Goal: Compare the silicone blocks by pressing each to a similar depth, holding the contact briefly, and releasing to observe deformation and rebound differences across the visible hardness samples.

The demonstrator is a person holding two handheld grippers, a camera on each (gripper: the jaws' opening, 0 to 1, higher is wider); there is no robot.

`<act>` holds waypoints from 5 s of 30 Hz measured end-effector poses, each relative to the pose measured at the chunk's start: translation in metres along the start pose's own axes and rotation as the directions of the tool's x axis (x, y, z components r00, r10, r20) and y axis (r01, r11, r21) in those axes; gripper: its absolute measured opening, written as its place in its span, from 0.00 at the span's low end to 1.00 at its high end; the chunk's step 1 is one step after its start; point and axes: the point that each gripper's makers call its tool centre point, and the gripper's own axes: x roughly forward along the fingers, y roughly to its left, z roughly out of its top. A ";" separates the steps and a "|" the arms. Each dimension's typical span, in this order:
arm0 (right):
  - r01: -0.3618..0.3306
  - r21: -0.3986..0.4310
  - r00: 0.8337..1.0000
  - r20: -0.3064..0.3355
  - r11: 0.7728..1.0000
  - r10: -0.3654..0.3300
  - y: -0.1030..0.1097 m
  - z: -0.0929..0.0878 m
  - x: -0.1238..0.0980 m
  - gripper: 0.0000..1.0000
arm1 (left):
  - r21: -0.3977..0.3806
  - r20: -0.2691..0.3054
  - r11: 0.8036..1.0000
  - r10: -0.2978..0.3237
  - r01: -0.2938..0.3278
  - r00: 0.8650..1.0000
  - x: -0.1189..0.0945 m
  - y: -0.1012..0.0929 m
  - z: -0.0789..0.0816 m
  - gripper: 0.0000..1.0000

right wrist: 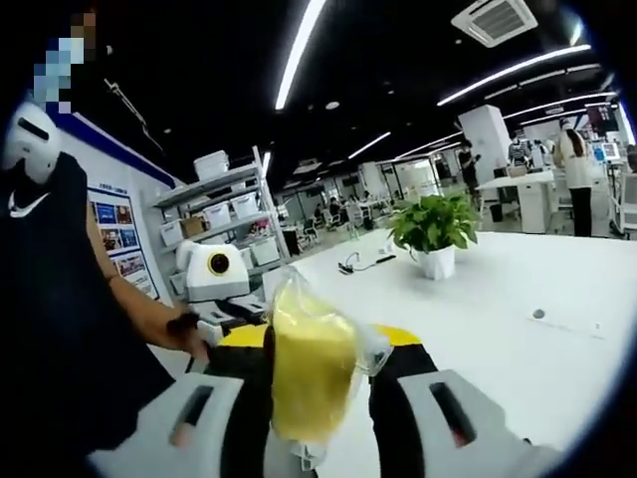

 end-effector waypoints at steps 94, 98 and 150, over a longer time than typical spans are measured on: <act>-0.052 0.032 0.999 -0.005 0.998 0.053 -0.007 -0.006 0.009 0.00 | 0.016 -0.058 0.999 0.032 -0.031 0.998 0.010 0.020 -0.007 0.00; -0.034 0.024 0.999 -0.012 0.999 0.034 -0.010 -0.004 0.008 0.00 | 0.012 -0.053 0.999 0.032 -0.032 0.998 0.013 0.020 -0.005 0.00; 0.481 -0.164 0.876 0.138 0.861 -0.463 -0.087 -0.034 -0.153 0.97 | -0.259 -0.216 0.945 0.143 -0.198 0.966 0.001 0.093 0.003 0.02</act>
